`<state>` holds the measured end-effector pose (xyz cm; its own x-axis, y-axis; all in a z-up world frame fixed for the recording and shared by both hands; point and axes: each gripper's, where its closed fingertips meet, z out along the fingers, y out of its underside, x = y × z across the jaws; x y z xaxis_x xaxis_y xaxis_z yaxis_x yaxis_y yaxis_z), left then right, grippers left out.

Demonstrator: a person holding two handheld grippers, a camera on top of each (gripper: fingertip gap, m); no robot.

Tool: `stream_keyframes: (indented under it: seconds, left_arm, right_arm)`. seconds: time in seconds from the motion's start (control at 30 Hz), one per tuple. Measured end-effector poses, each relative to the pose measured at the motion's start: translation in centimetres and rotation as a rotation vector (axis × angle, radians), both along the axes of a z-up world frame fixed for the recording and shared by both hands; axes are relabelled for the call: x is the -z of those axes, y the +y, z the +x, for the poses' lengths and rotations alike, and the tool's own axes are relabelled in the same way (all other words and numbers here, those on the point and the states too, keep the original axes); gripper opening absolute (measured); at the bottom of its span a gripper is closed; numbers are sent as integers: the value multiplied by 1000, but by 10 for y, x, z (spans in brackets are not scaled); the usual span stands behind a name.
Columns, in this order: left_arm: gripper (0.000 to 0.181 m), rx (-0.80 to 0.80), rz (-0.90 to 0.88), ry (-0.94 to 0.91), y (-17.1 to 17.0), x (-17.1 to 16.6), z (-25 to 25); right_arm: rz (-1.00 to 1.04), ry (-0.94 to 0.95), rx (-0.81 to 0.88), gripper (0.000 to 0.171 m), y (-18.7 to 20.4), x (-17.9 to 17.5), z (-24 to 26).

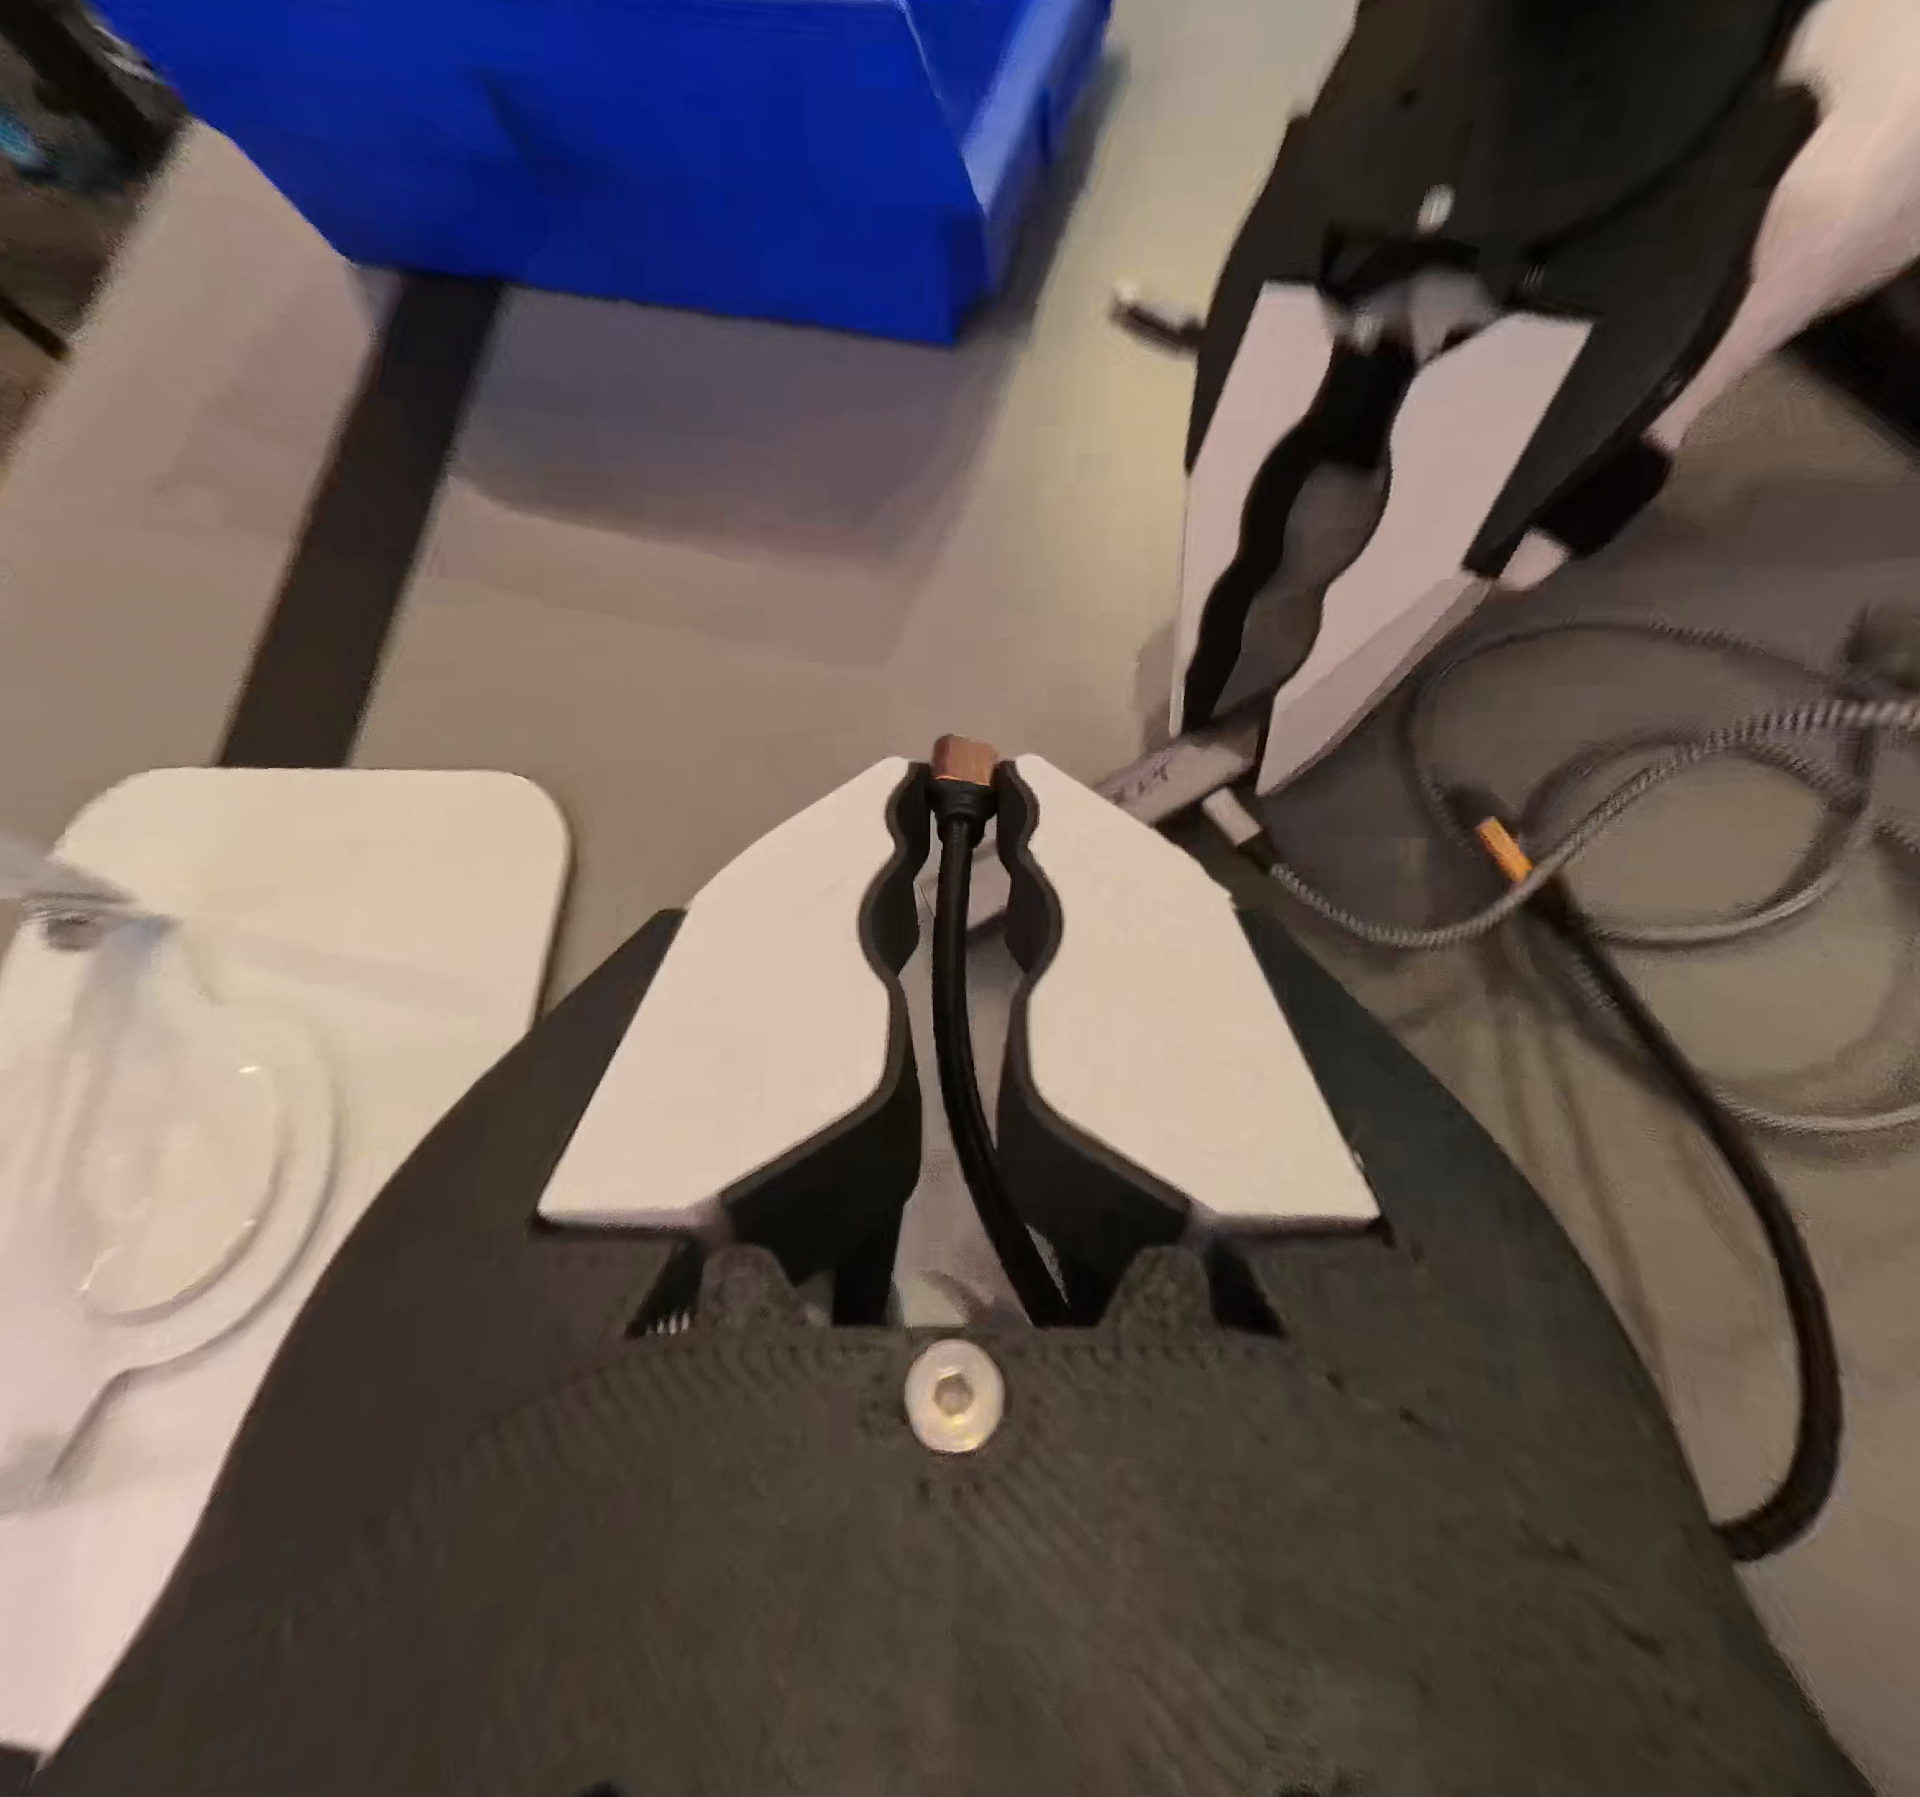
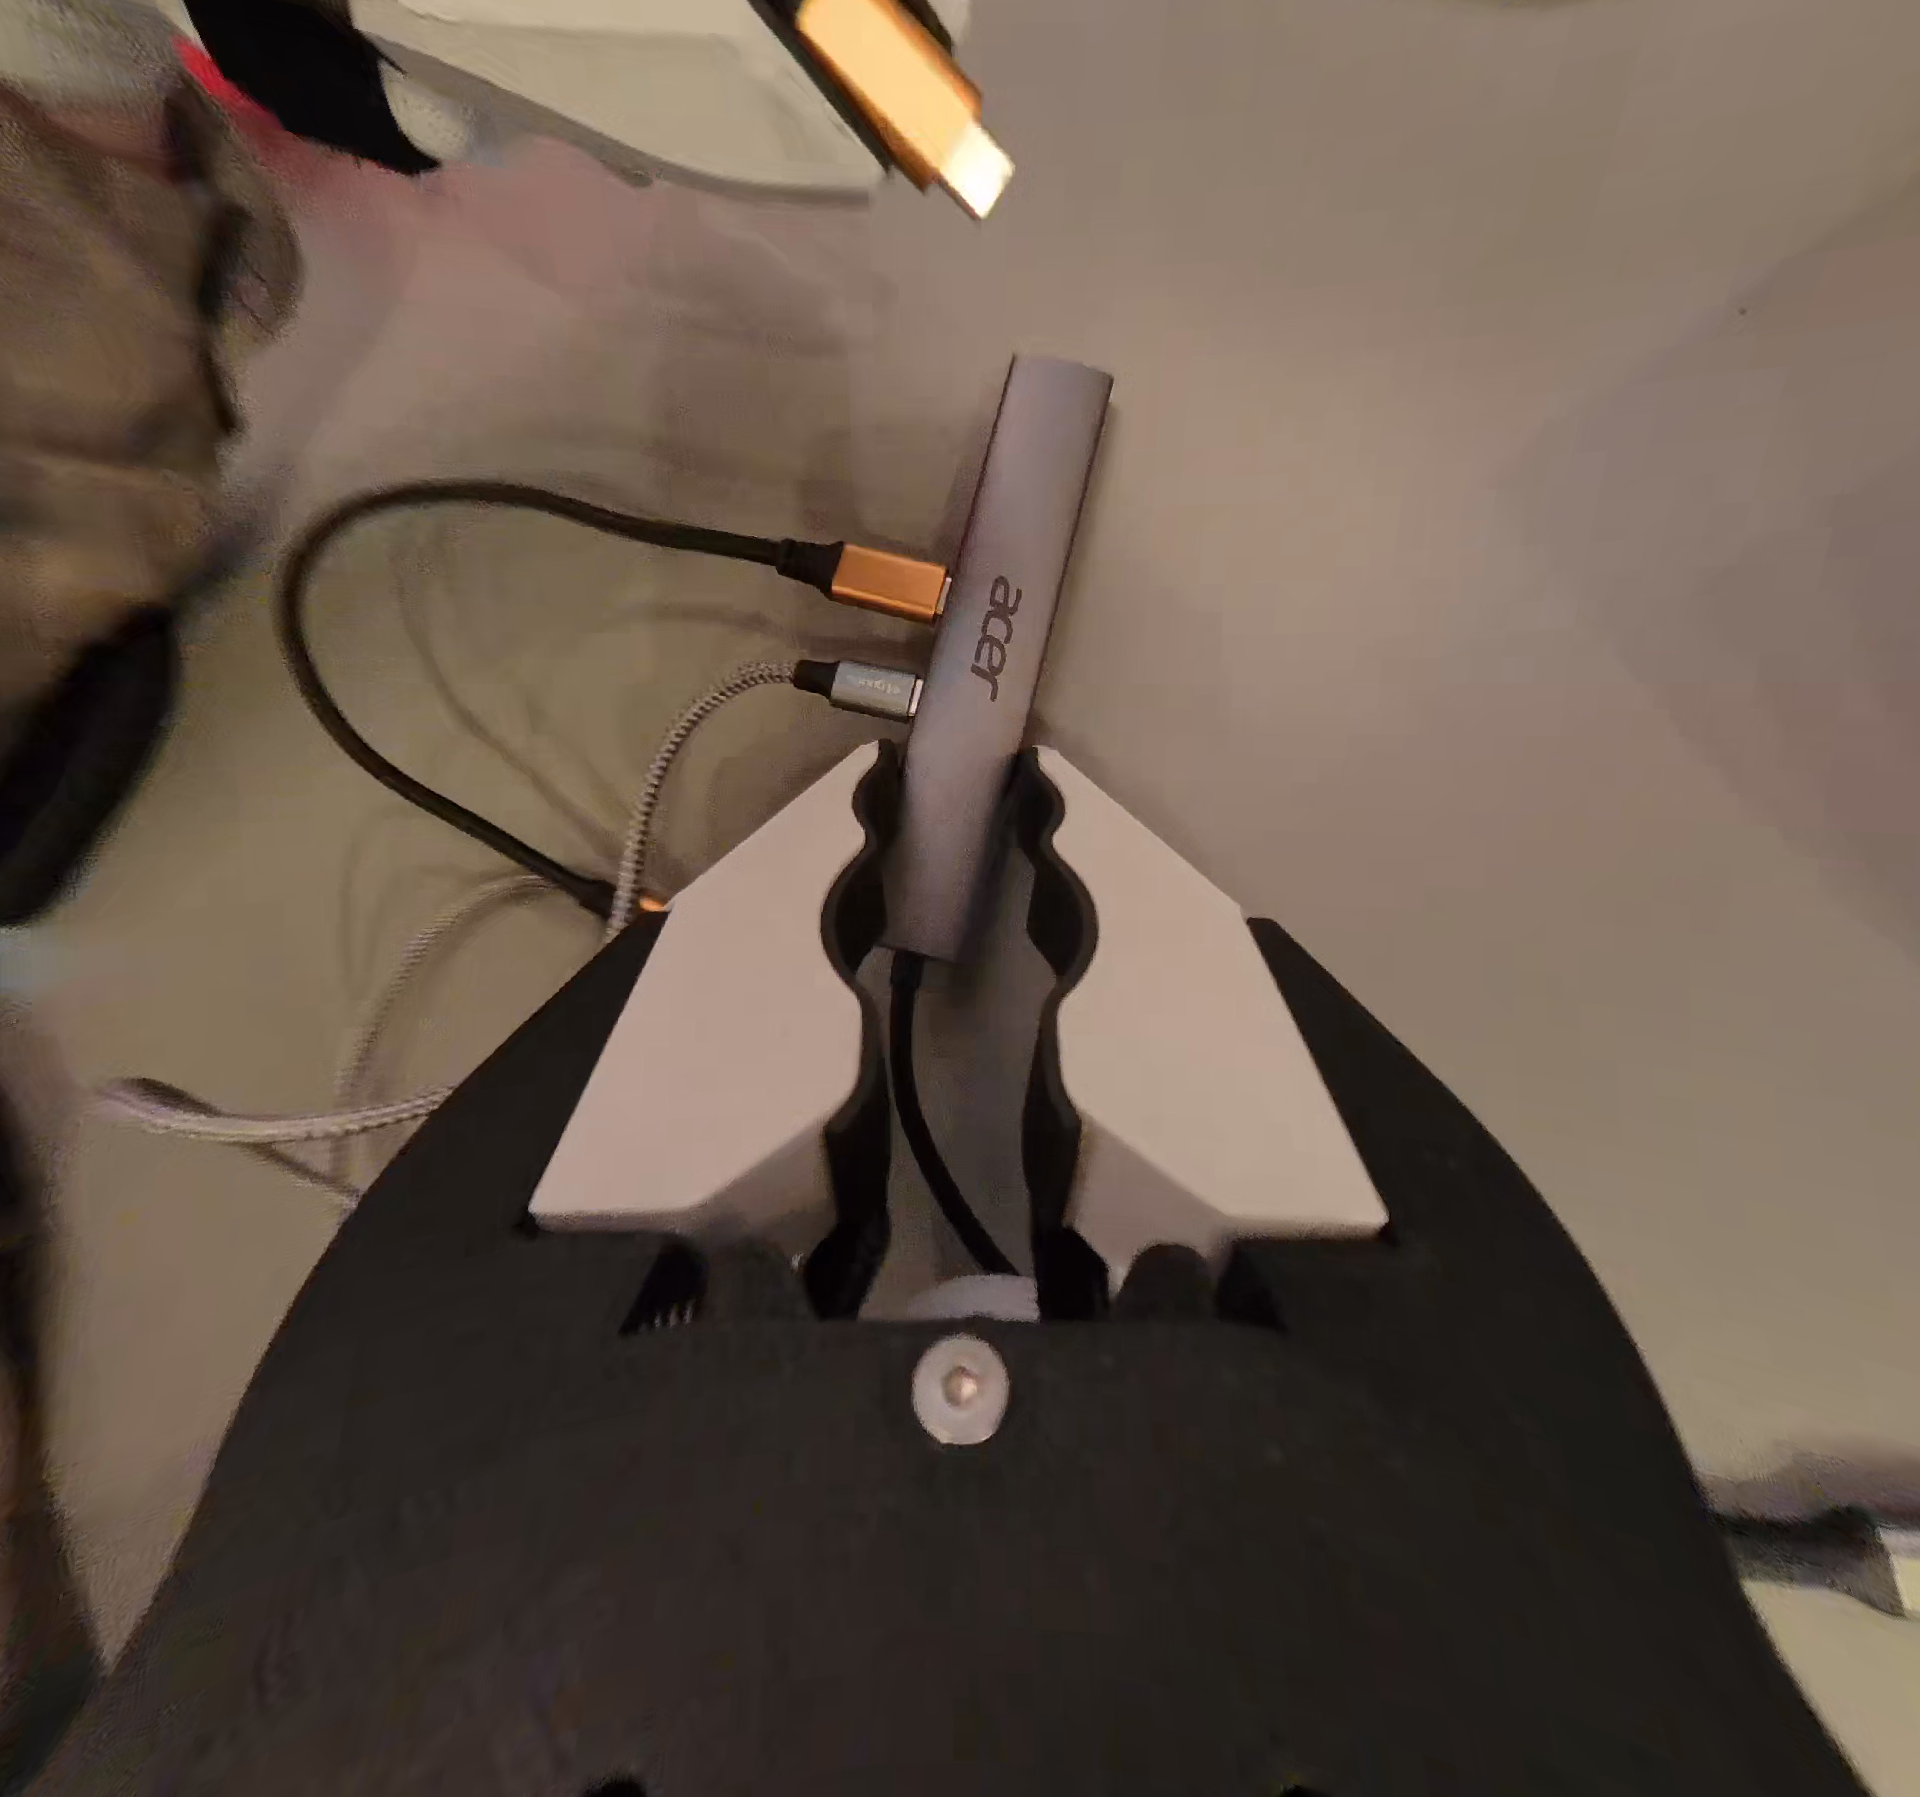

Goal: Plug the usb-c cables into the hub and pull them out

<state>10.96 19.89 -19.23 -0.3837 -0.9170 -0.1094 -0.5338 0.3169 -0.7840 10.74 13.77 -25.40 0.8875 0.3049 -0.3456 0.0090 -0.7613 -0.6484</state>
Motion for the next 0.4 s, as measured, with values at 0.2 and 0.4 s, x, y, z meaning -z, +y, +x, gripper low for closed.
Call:
stream_keyframes:
  seconds: [0.2,0.4]
  left_arm:
    - [12,79,100,211,-21,55,-1]
    - [12,84,66,255,-26,65,-1]
  right_arm:
    - [53,-113,-68,20,-10,5,-10]
    - [129,-503,-26,41,-10,7,2]
